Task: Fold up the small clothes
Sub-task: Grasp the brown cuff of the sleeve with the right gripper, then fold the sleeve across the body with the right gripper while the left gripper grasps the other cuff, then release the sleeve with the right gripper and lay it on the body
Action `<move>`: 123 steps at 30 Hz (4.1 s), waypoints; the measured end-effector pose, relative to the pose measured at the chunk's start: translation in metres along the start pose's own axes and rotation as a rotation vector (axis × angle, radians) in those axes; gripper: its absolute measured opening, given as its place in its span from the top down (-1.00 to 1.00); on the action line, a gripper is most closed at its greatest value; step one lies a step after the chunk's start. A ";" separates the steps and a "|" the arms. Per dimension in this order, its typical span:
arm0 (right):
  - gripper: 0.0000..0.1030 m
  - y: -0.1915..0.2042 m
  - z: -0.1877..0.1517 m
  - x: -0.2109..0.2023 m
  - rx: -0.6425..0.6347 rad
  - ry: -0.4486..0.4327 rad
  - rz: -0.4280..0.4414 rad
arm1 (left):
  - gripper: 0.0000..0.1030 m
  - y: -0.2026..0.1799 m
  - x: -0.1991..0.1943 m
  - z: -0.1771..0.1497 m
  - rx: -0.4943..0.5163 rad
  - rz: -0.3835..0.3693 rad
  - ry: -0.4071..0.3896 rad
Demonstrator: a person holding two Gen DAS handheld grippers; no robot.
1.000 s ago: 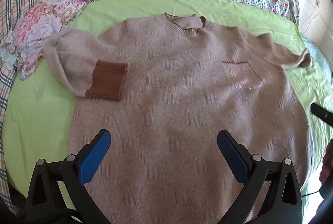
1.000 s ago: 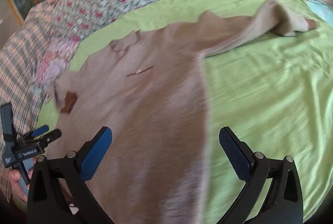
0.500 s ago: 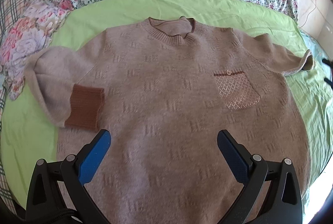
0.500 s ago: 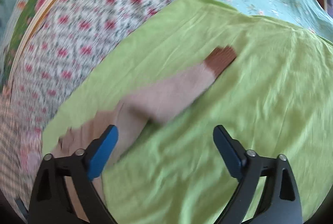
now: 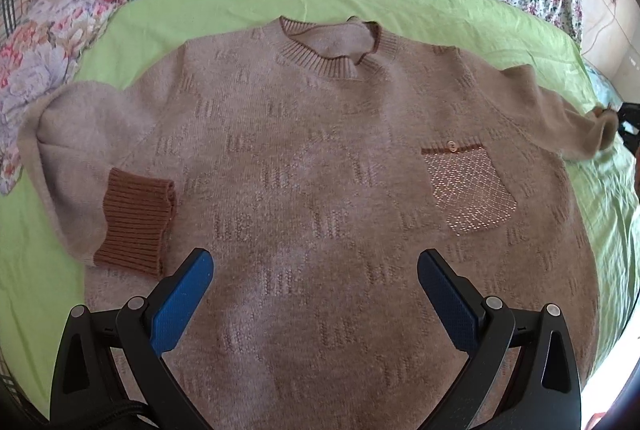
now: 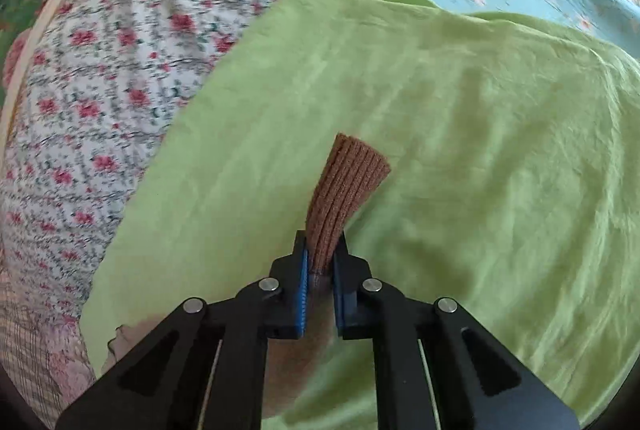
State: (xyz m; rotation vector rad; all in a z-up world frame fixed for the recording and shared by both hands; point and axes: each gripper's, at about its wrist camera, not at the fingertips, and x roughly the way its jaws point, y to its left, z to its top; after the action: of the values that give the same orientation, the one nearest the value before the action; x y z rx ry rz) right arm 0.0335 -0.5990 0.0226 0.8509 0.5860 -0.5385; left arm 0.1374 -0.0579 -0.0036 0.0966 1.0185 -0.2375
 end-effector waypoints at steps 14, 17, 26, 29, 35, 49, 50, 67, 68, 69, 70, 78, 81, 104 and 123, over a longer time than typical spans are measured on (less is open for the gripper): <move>0.78 0.286 -0.182 0.062 -0.353 0.352 0.508 | -0.98 0.063 -0.012 -0.016 -0.135 -0.116 -0.011; 0.78 0.331 -0.232 0.083 -0.409 0.443 0.559 | -0.98 0.083 -0.015 -0.018 -0.175 -0.172 -0.020; 0.10 0.365 -0.304 0.109 -0.481 0.587 0.578 | -0.98 0.104 0.003 0.003 -0.208 -0.303 -0.036; -0.01 0.347 -0.287 0.088 -0.467 0.515 0.577 | -0.98 0.106 0.023 0.021 -0.219 -0.342 -0.019; -0.04 0.277 -0.239 0.035 -0.383 0.347 0.485 | -0.98 0.113 0.078 0.059 -0.320 -0.471 0.056; -0.09 0.175 -0.210 -0.031 -0.272 0.180 0.335 | 0.88 0.120 0.053 0.088 -0.273 -0.499 -0.114; -0.09 0.171 -0.207 -0.031 -0.280 0.165 0.312 | 0.87 0.126 0.043 0.084 -0.256 -0.465 -0.156; 0.85 0.178 -0.189 0.064 -0.418 0.300 0.072 | 0.90 0.130 0.066 0.057 -0.199 -0.425 -0.082; 0.85 0.176 -0.184 0.054 -0.412 0.270 0.084 | 0.89 0.124 0.061 0.058 -0.175 -0.422 -0.089; 0.85 0.174 -0.181 0.049 -0.419 0.250 0.073 | 0.89 0.116 0.056 0.060 -0.152 -0.431 -0.104; 0.85 0.172 -0.180 0.047 -0.429 0.240 0.052 | 0.89 0.108 0.052 0.063 -0.130 -0.431 -0.120; 0.59 0.165 -0.189 0.037 -0.422 0.205 -0.026 | 0.76 0.118 0.078 0.053 -0.141 -0.362 -0.022; 0.42 0.171 -0.194 0.011 -0.421 0.170 0.044 | 0.69 0.130 0.054 0.040 -0.151 -0.347 -0.054; 0.20 0.219 -0.281 -0.051 -0.519 0.316 0.292 | 0.84 0.227 0.014 -0.026 -0.420 -0.180 -0.062; 0.20 0.195 -0.268 -0.043 -0.426 0.345 0.331 | 0.96 0.143 -0.078 0.042 -0.080 -0.119 -0.240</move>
State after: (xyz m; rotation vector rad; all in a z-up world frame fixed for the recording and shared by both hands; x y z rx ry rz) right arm 0.0599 -0.2654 0.0143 0.6162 0.8194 0.0426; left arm 0.1676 0.0847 0.0804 -0.0641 0.7946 -0.3083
